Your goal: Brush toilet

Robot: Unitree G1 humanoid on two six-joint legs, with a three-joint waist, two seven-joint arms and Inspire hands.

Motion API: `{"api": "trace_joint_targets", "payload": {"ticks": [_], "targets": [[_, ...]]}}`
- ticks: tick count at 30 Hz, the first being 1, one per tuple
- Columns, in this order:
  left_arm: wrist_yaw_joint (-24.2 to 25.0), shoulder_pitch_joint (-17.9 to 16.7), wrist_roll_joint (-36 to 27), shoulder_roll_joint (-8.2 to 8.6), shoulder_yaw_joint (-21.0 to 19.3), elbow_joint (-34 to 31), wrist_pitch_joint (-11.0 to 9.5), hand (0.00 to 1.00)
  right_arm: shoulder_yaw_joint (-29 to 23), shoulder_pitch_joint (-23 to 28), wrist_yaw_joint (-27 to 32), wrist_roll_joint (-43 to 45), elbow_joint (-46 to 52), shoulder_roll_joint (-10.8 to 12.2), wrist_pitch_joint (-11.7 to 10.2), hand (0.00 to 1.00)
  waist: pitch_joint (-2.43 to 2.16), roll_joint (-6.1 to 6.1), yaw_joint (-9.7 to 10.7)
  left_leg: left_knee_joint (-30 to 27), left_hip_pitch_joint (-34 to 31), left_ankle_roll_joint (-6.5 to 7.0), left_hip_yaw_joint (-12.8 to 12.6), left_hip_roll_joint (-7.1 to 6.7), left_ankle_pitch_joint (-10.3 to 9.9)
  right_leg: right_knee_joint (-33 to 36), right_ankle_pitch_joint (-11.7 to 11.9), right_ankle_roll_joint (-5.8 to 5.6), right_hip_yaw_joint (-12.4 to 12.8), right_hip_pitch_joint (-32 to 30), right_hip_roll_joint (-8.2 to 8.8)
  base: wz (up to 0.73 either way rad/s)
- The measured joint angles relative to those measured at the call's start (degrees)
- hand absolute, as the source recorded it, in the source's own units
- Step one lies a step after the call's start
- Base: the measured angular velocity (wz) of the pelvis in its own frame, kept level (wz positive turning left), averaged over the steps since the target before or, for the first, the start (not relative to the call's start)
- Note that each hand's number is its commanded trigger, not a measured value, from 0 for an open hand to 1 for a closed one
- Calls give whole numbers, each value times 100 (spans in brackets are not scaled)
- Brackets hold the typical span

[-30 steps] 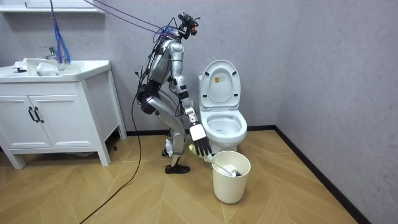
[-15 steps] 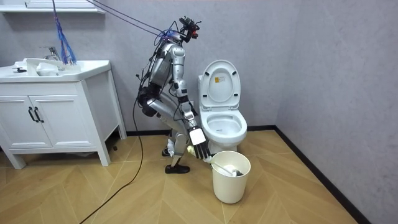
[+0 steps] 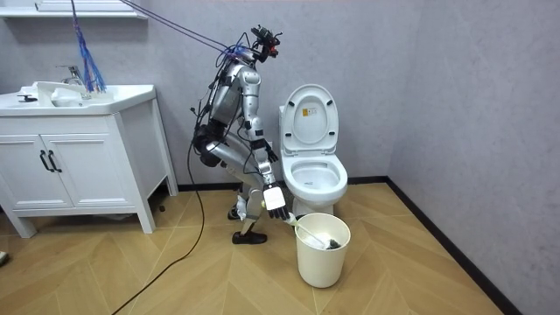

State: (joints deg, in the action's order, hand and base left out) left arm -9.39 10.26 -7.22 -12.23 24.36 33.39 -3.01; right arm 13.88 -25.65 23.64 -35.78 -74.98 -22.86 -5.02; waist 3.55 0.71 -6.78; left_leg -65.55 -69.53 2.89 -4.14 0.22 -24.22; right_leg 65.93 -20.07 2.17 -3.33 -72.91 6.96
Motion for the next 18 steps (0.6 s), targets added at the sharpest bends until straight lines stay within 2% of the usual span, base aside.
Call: {"api": "trace_joint_targets", "payload": {"ticks": [6, 18], "targets": [[-7, -102, -226, 5, 2, -30, 2, 0, -8, -4, -55, -79, 94, 1, -54, 100, 0, 1, 26, -39, 1, -13, 2, -2, -7, 27, 3, 16, -9, 0, -6, -1], [-8, -272, -210, 1, 19, -189, 37, 0, 13, 43, -71, -261, 199, 10, -31, 100, -3, 6, 33, -134, 4, -13, -19, 13, -22, 95, 6, 24, -5, 12, -4, 0]]}}
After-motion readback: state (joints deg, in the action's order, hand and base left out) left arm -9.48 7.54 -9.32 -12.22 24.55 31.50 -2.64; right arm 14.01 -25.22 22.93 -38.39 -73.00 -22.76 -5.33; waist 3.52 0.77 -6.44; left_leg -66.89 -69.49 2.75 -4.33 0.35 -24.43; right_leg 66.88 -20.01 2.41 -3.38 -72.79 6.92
